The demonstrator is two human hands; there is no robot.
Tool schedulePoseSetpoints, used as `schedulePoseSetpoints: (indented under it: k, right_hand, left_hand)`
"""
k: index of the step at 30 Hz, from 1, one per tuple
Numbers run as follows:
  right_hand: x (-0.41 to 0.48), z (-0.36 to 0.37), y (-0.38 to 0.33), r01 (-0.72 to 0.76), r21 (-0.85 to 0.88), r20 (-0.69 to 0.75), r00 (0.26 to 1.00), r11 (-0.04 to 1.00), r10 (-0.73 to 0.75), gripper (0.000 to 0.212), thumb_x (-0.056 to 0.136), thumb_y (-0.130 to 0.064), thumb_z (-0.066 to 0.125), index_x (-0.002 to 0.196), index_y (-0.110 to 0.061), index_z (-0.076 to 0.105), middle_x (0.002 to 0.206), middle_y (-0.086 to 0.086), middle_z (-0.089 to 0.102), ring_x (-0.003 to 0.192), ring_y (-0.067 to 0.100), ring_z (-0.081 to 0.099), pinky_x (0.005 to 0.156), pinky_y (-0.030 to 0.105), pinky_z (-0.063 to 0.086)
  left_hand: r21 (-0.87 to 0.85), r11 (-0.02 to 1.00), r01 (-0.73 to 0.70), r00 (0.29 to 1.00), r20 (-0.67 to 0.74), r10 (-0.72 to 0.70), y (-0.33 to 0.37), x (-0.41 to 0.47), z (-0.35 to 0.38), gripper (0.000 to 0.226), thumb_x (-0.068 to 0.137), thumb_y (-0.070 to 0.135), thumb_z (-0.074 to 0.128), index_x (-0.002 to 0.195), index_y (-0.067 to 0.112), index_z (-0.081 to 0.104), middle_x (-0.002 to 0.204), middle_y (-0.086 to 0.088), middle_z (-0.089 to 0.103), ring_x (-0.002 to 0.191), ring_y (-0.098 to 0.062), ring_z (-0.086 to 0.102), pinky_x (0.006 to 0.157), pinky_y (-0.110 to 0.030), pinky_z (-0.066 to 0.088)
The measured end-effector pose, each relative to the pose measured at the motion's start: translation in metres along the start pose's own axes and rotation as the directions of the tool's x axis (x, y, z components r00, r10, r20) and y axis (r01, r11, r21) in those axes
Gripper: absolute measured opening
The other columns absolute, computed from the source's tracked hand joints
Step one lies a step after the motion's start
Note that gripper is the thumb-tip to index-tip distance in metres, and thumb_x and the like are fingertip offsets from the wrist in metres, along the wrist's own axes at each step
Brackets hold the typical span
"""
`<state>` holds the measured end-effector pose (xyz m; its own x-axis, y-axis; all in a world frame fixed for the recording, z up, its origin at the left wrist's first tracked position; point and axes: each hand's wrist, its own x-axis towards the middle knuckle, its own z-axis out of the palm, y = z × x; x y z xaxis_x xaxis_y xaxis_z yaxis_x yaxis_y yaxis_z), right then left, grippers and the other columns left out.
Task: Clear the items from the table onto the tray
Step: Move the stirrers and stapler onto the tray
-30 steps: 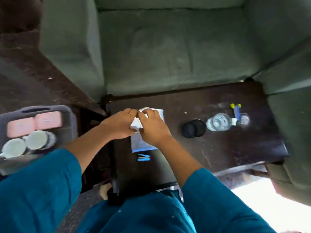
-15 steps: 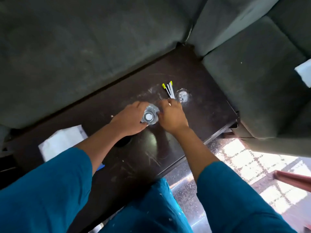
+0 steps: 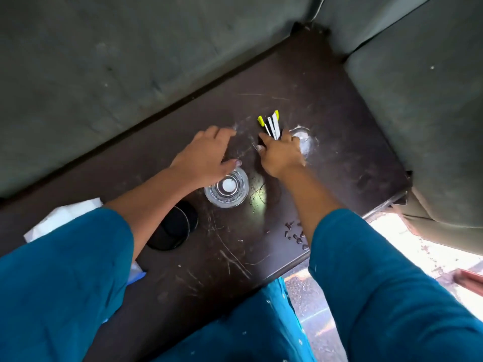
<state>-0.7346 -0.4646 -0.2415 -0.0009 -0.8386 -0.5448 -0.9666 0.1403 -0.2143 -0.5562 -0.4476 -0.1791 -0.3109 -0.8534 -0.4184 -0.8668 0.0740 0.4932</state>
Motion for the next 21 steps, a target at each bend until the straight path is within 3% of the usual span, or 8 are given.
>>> schedulePoseSetpoints:
  k: [6,11,15,18,21]
  right_hand:
    - [0.006,-0.006,-0.005,0.049,0.022,-0.110,0.993,0.999,-0.046,0.038,0.089,-0.006,0.045,0.123,-0.018,0.056,0.124,0.018,0.046,0.111,0.040,0.047,0.095,0.042,0.045]
    - [-0.009,-0.027,-0.019,0.132,0.139,-0.290,0.953,0.982,-0.087,0.041,0.087,-0.008,0.047,0.124,-0.022,0.058,0.127,0.017,0.051,0.108,0.037,0.050,0.090,0.035,0.045]
    - [-0.033,-0.045,-0.047,0.220,0.205,-0.339,0.930,0.954,-0.141,0.040,0.087,-0.009,0.048,0.123,-0.024,0.059,0.125,0.016,0.053,0.108,0.037,0.052,0.090,0.035,0.045]
    - [-0.060,-0.052,-0.073,0.262,0.265,-0.374,0.915,0.928,-0.152,0.039,0.085,-0.010,0.048,0.119,-0.023,0.062,0.114,0.013,0.058,0.099,0.032,0.057,0.080,0.027,0.042]
    - [-0.088,-0.047,-0.098,0.298,0.255,-0.375,0.907,0.920,-0.190,0.040,0.084,-0.005,0.049,0.119,-0.020,0.063,0.115,0.015,0.059,0.097,0.033,0.058,0.082,0.031,0.044]
  left_hand:
    - [-0.008,1.000,0.004,0.999,0.035,-0.004,-0.001,0.001,0.003,0.064,0.087,0.039,0.057,0.140,0.018,0.028,0.138,-0.008,0.039,0.129,-0.028,0.035,0.100,-0.043,0.037]
    - [-0.028,1.000,-0.011,1.000,0.001,0.011,-0.001,-0.013,-0.011,0.062,0.086,0.035,0.058,0.139,0.020,0.029,0.137,-0.007,0.040,0.127,-0.026,0.037,0.100,-0.040,0.037]
    - [-0.067,0.998,0.010,0.999,-0.032,-0.012,-0.006,-0.040,-0.025,0.062,0.086,0.032,0.058,0.139,0.019,0.030,0.138,-0.006,0.039,0.128,-0.026,0.037,0.101,-0.039,0.036]
    - [-0.080,0.996,0.034,0.996,-0.079,-0.041,-0.018,-0.071,-0.036,0.062,0.086,0.033,0.059,0.139,0.019,0.031,0.138,-0.008,0.040,0.128,-0.028,0.038,0.103,-0.040,0.036]
    - [-0.094,0.993,0.068,0.991,-0.108,-0.078,-0.035,-0.104,-0.044,0.062,0.085,0.035,0.060,0.138,0.018,0.033,0.138,-0.009,0.041,0.127,-0.029,0.039,0.104,-0.043,0.038]
